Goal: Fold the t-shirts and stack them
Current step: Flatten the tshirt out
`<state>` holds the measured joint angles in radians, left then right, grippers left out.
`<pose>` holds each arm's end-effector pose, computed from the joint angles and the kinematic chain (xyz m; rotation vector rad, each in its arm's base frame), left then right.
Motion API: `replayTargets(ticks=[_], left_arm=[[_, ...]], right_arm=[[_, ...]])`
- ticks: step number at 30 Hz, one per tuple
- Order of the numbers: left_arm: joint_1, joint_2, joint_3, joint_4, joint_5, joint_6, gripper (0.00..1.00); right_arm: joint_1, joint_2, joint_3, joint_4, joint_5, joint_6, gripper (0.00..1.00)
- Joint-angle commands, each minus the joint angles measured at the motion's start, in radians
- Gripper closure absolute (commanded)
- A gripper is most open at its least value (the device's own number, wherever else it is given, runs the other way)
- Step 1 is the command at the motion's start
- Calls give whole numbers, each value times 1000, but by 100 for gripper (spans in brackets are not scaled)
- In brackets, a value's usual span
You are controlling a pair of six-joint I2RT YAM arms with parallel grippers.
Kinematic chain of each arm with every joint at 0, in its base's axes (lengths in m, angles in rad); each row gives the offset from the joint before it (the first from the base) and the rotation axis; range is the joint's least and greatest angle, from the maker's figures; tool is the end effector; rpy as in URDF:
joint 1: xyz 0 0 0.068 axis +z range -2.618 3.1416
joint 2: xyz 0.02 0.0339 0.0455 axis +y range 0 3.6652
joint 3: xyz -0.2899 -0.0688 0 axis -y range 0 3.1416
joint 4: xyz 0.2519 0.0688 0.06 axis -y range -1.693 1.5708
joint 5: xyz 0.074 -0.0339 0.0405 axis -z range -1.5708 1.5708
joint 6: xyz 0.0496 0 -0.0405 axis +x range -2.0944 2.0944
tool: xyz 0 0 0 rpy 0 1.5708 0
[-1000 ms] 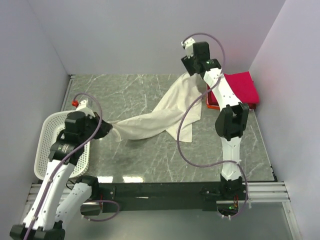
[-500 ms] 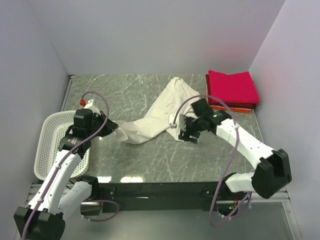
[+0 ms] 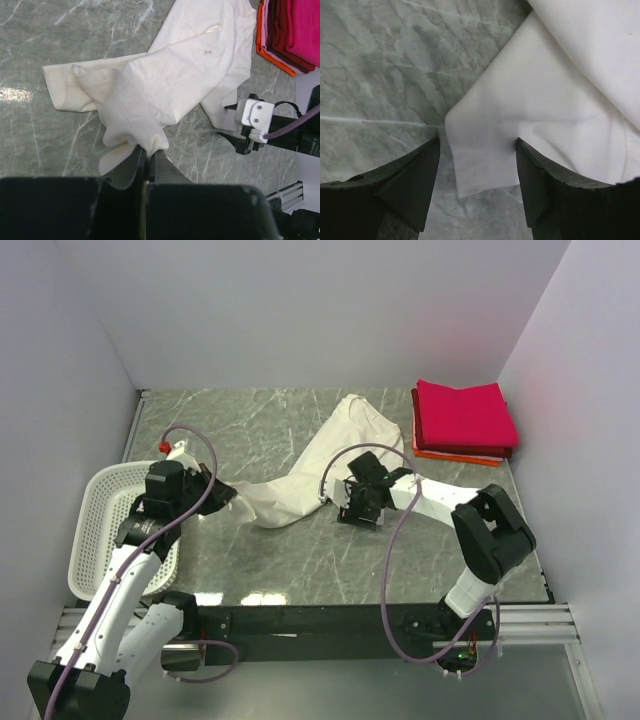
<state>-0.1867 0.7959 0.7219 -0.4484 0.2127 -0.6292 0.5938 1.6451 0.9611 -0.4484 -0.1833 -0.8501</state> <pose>0.1739 -0.0435 0.3007 -0.3435 2.1339 -0.7062 0.2658 0.1903 0.1788 -1.8119 1.9747 0.1680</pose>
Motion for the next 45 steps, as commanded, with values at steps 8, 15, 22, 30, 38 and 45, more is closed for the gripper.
replayTargets(ticks=[8,15,22,30,38,45], left_arm=[[4,-12,2,60,-27,20,100],[19,74,149,114,-128,13,100],[159,445,563,269,-17,0,100],[309,732,1178,368,220,-130,100],[309,403,797,539,443,-148,100],[308,-25,170,262,542,-46,99]], right_arm=[[14,48,51,-30,57,65,71],[-46,-103,270,-162,163,83,100],[-158,131,919,-135,269,132,100],[-204,270,1589,28,341,226,100],[-440,-205,1102,-24,-131,361,100],[-462,-727,397,-548,-455,-176,100]])
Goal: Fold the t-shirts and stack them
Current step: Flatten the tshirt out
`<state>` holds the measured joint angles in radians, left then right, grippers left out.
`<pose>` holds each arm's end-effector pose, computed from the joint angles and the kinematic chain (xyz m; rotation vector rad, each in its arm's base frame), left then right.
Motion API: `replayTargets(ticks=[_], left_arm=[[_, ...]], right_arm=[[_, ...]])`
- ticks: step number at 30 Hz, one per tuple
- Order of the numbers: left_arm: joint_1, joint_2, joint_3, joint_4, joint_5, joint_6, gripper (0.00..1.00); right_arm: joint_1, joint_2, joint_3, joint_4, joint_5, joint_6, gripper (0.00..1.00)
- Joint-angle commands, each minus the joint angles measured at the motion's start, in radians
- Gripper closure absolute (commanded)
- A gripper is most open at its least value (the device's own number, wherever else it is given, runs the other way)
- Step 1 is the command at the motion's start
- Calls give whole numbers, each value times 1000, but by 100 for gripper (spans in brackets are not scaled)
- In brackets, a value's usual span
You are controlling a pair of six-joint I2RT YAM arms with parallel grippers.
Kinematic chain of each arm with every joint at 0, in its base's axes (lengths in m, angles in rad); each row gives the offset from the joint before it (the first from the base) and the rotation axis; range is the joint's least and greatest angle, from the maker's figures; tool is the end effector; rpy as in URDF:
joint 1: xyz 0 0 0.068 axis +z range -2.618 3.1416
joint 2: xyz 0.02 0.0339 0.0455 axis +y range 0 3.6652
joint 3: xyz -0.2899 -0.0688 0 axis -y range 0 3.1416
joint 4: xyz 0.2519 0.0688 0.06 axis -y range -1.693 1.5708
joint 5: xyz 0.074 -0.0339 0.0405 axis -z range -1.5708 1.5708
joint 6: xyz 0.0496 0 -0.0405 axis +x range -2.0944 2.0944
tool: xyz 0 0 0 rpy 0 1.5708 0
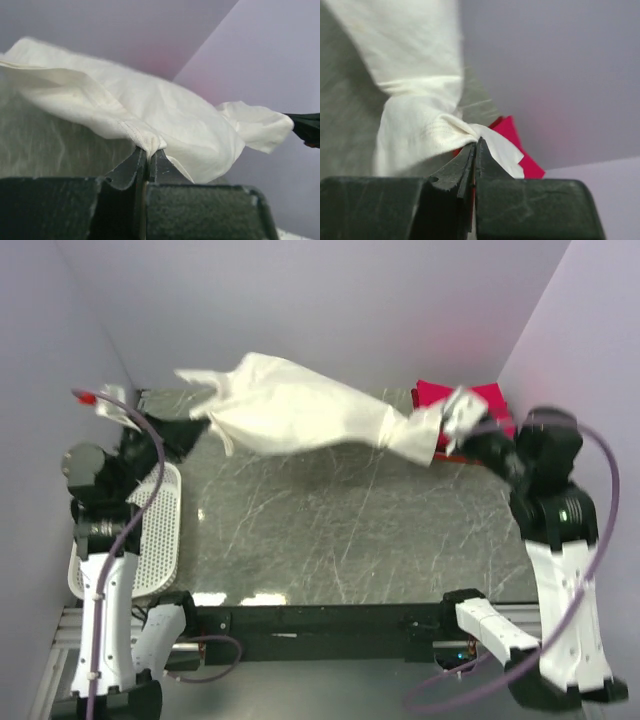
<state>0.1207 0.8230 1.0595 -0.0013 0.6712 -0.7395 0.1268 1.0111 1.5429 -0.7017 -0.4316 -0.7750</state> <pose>0.1659 -0.0109 0.4697 -0.0200 1.4558 -0.9564 0.1661 0.0421 0.5185 -1.0220 1.3910 -0.1030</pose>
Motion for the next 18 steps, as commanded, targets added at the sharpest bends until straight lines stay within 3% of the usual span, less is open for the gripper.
replayTargets(ticks=[1,2,4,5,6,7,11,12,17,18], left_arm=[[0,-129,-224,-265,99,72,99],[0,-166,-334,-299,135,98,100],[2,-258,-401,-394,174,139,98],[2,-280,-420,-505,169,188,91],[2,-303,-421,-540,166,195,77],[0,-294,-406,-601,130,222,41],[0,-286,-345,-573,94,238,30],[2,-283,-331,-519,75,233,22],[2,-159,-270,-375,42,206,18],[0,-131,-267,-358,42,207,19]], right_arm=[[5,-124,-298,-453,-219,-367,100],[2,-190,-355,-511,-213,-404,100],[4,-251,-497,-624,-188,-461,99],[5,-281,-533,-625,-170,-437,88],[5,-331,-567,-612,-106,-403,44],[4,-353,-613,-587,-76,-365,36],[2,-378,-629,-484,-44,-282,31],[4,-353,-627,-457,-55,-267,30],[5,-174,-635,-173,-128,-69,30],[5,-78,-629,-135,-134,-34,30]])
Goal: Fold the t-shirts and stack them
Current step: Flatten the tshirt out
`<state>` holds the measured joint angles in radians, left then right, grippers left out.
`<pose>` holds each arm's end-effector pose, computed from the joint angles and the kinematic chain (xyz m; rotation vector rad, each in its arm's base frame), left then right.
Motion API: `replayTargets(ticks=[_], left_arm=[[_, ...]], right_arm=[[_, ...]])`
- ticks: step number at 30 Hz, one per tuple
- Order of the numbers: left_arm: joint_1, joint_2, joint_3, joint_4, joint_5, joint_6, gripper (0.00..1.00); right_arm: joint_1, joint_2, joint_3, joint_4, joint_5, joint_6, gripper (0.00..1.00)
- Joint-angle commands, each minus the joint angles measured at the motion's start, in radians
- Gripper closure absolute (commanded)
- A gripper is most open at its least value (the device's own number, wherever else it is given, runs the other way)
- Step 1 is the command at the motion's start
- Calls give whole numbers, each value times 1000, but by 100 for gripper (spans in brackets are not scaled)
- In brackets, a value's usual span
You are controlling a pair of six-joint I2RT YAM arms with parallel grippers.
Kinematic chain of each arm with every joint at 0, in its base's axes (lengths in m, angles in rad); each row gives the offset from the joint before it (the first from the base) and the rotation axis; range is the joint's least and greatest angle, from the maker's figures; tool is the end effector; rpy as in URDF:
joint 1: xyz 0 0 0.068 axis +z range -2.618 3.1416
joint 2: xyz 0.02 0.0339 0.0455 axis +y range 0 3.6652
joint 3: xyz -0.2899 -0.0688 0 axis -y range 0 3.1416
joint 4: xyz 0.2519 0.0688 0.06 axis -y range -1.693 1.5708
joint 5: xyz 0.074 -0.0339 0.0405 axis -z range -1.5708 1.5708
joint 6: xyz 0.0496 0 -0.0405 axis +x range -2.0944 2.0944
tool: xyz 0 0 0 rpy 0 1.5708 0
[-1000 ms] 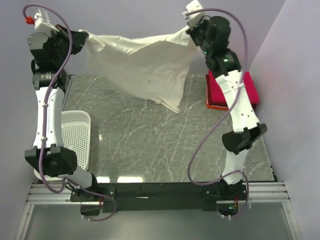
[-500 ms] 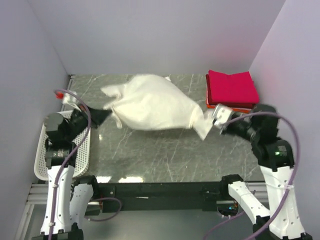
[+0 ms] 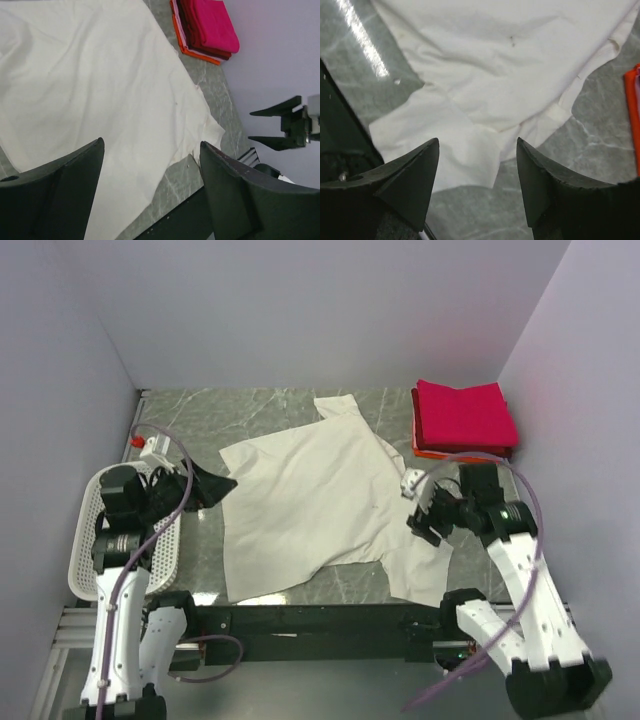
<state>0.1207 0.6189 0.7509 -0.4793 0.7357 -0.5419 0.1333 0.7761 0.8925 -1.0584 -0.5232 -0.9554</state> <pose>0.1329 -0.0174 0.3366 -0.1307 1.9412 -0.9833 0.1207 0.0412 0.3108 -1.3947 1.9081 0.2719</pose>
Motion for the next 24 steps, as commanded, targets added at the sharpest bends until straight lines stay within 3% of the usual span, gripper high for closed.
replayTargets(ticks=[1,7,11,16,24], left_arm=[[0,137,45,148,-22,16,18],[-82,465,140,122,-145,72,23],[-297,680,307,125,-294,91,28],[-354,1003,543,145,-459,37,46],[-358,1373,840,58,-527,45,48]], right_arm=[[-1,213,46,286,-37,205,31],[-3,624,224,482,208,466,40],[-4,860,359,551,308,512,46],[-3,1104,672,474,292,558,50],[3,1430,1052,309,262,590,55]])
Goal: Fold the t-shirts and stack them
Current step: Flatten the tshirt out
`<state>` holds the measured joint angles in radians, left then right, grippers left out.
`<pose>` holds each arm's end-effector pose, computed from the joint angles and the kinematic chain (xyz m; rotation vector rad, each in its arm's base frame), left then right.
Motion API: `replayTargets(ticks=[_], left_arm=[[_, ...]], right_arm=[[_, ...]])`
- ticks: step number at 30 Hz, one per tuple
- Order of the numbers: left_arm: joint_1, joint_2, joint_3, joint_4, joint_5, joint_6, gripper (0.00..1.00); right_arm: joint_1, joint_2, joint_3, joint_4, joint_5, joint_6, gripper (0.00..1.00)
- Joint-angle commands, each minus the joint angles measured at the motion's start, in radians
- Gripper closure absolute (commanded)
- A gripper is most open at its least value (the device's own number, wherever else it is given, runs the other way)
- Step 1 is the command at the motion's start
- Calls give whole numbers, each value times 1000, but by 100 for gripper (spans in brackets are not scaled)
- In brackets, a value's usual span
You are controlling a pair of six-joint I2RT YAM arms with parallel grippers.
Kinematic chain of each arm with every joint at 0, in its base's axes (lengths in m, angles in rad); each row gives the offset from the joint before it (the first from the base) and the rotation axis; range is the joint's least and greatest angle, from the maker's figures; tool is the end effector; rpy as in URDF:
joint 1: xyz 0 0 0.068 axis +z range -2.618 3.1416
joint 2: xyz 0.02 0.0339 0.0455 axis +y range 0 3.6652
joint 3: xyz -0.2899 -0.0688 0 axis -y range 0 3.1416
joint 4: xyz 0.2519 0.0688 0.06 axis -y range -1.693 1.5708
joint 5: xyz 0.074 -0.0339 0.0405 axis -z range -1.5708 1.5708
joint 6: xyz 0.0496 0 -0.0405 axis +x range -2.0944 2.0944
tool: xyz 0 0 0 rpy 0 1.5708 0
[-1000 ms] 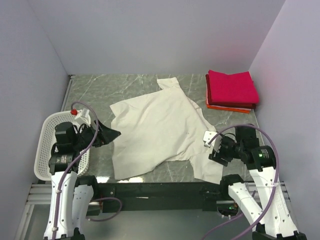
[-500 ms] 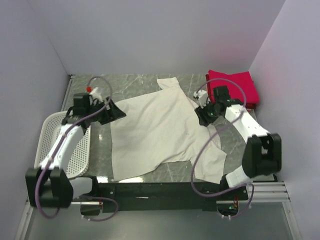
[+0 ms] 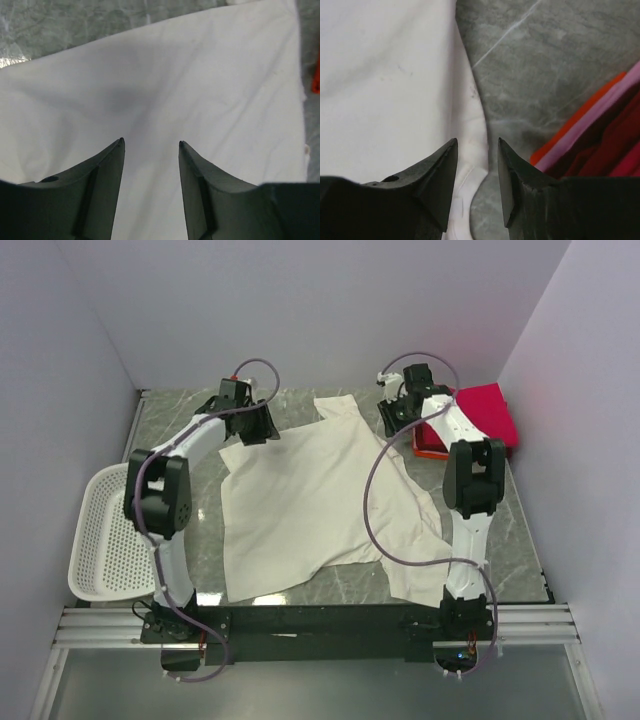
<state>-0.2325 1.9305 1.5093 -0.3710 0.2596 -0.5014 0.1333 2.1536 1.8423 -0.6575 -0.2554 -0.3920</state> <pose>0.4467 -0.1189 0.2498 -0.1964 2.4207 -0.6524 0.5006 0.0798 0.2350 -0.7469 2.3935 0.2187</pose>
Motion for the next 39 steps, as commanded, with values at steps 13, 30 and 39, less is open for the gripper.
replayTargets(ticks=[13,30,39], left_arm=[[42,147,-59,-22,-66,-34,50],[151,-20,-395,98,-39,-100,50],[191,-73,-423,96,-66,-106,50]], right_arm=[[25,219,224,-159,91,18,55],[-4,203,284,-69,165,90,100],[-47,146,299,31,240,131,100]])
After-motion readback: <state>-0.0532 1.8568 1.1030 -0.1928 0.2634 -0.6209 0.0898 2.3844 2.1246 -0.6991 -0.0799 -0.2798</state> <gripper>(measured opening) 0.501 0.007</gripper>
